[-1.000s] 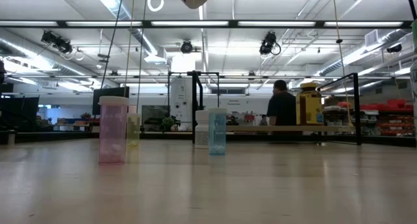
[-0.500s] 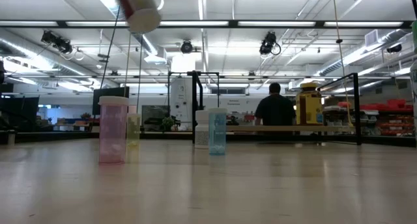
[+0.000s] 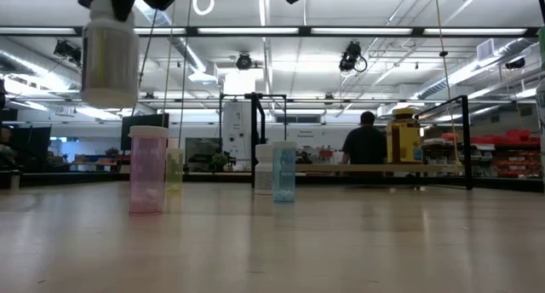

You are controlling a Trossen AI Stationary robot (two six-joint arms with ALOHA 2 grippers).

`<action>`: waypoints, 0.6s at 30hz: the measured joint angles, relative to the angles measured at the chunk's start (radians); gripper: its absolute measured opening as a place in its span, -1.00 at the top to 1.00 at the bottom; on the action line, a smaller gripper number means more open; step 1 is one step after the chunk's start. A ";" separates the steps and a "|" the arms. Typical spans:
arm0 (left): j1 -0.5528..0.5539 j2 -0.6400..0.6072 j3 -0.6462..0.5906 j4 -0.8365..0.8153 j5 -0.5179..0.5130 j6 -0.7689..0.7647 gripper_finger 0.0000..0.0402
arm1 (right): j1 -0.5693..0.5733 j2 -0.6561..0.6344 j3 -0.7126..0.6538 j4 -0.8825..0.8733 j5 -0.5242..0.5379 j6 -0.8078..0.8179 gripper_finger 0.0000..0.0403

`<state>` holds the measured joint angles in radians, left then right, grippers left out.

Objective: Pick and place medicine bottles onto shelf by color
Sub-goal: Put the large white pill bottle on the shelf

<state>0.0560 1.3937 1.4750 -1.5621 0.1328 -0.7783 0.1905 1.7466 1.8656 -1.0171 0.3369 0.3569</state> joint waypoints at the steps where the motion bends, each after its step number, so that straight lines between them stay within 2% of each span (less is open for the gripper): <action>1: -0.014 0.000 -0.017 0.009 -0.008 -0.001 -0.25 | 0.000 0.000 0.000 -0.010 -0.001 0.000 -0.59; 6: -0.061 -0.001 -0.130 0.145 -0.025 -0.024 -0.23 | 0.000 0.000 0.000 -0.036 -0.002 0.003 -0.59; 14: -0.074 -0.001 -0.352 0.349 -0.027 -0.083 -0.26 | -0.001 -0.001 0.000 -0.036 -0.001 0.018 -0.59; 18: -0.074 -0.001 -0.430 0.450 0.007 -0.128 -0.25 | -0.007 -0.001 0.000 -0.036 -0.001 0.015 -0.59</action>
<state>-0.0177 1.3930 1.0451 -1.1123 0.1399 -0.9064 0.1836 1.7453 1.8660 -1.0531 0.3363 0.3724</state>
